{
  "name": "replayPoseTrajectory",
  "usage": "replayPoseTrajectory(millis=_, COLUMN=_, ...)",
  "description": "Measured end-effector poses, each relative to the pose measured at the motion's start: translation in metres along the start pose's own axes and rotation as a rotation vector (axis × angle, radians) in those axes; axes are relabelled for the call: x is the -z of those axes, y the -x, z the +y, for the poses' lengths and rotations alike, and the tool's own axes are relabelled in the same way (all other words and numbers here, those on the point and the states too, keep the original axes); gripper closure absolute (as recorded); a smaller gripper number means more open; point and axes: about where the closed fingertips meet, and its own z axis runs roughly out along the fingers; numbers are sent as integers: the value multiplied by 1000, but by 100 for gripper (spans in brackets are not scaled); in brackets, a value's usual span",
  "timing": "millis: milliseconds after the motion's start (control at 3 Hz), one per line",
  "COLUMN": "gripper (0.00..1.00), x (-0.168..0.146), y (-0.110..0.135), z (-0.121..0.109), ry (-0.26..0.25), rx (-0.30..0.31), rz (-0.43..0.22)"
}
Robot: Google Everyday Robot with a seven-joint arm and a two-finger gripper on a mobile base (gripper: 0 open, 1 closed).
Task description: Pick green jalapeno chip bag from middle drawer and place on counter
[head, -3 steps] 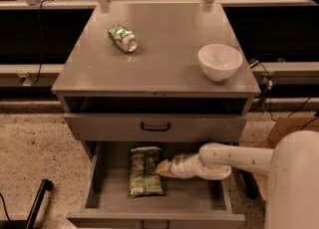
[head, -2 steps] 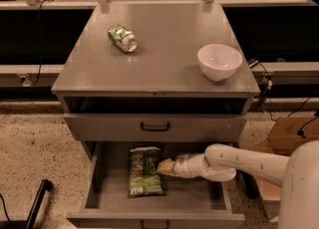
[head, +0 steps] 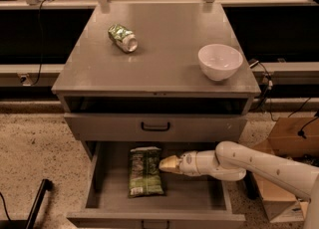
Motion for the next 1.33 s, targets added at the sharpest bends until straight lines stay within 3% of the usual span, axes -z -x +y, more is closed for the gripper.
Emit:
replayPoseTrajectory(millis=667, gripper=36, x=-15, y=-2, z=-15, ry=-127, rx=-30, rz=43)
replayPoseTrajectory(millis=1000, gripper=12, x=-24, y=-4, z=-23, ry=-163, rx=-47, rz=56)
replayPoseTrajectory(millis=1333, gripper=0, x=-26, y=-9, z=-28, ry=-141, rx=-61, rz=29)
